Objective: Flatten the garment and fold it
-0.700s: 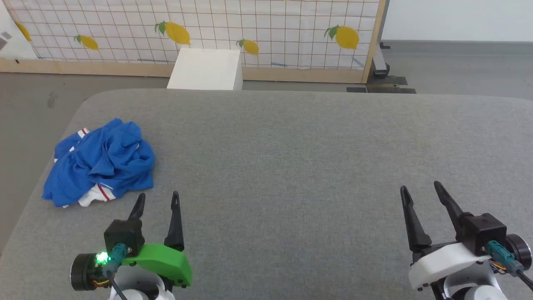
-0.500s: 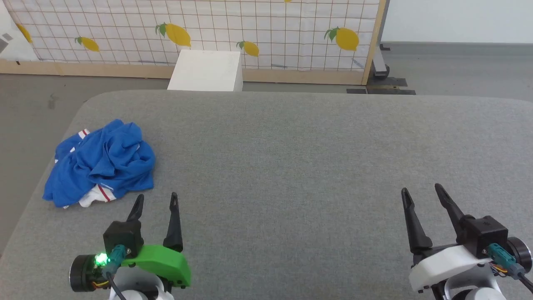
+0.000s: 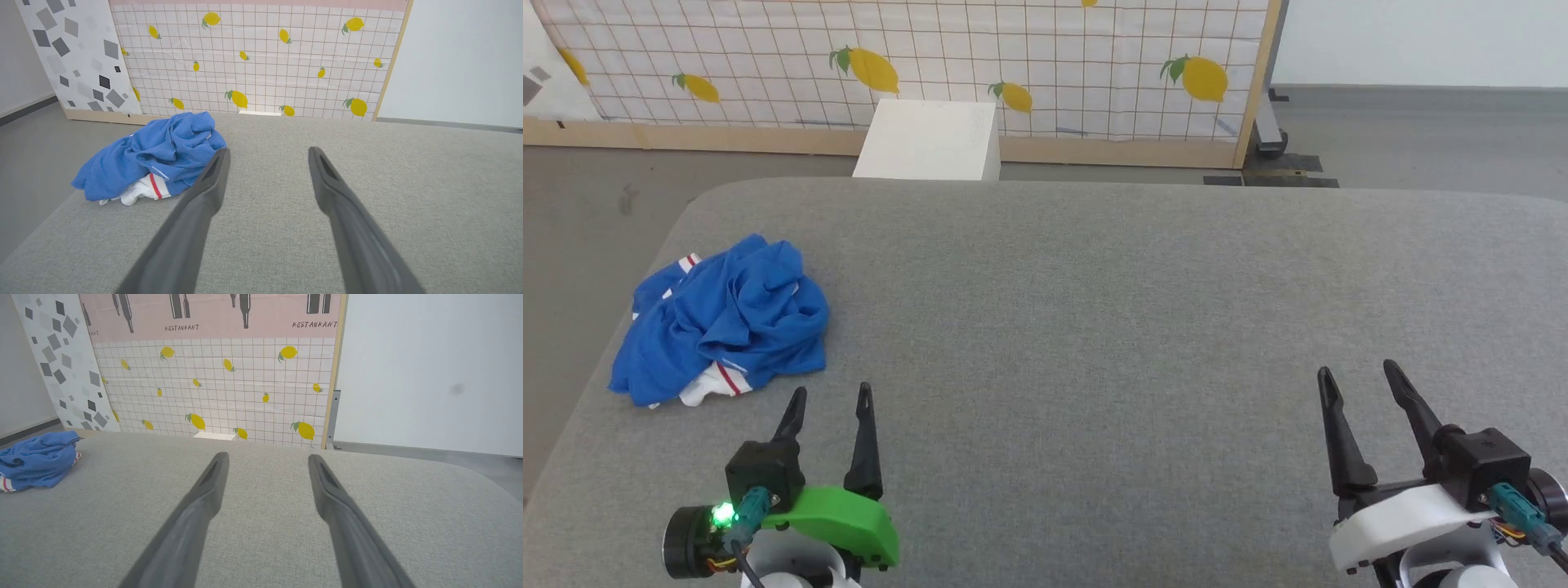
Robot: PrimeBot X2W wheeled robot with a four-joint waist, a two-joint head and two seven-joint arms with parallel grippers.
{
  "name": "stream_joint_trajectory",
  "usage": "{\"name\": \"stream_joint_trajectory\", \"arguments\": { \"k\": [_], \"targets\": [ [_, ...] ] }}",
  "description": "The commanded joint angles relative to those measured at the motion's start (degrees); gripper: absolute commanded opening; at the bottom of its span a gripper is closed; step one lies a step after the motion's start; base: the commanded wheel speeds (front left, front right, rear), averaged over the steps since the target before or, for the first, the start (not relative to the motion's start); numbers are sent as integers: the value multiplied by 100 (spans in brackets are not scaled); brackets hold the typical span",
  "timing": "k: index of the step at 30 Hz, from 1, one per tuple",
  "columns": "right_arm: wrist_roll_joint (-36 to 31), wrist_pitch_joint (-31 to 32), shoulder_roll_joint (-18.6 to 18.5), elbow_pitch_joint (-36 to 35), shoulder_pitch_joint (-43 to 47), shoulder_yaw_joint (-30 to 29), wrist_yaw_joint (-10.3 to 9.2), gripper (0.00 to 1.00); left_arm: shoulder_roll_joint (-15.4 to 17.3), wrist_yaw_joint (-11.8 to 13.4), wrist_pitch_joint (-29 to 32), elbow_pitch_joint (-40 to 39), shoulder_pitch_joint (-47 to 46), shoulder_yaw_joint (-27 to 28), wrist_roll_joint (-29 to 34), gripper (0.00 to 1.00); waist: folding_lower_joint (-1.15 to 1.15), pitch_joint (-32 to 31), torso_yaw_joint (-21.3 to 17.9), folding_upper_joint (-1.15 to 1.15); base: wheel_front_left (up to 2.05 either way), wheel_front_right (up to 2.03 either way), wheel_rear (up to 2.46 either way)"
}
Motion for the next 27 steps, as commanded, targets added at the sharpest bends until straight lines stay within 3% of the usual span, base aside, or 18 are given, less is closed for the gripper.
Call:
{"name": "stream_joint_trajectory", "arguments": {
  "k": [1, 27],
  "targets": [
    [41, -65, 7, 18, 54, -16, -5, 100, 50, 42, -59, 35, 77, -7, -94, 100, 0, -2, 2, 0, 0, 0, 0],
    [119, -371, 10, 126, 58, -67, -7, 100, 89, 103, -364, 285, 60, -108, -321, 100, 0, -43, 28, 0, 0, 0, 0]
  ]
}}
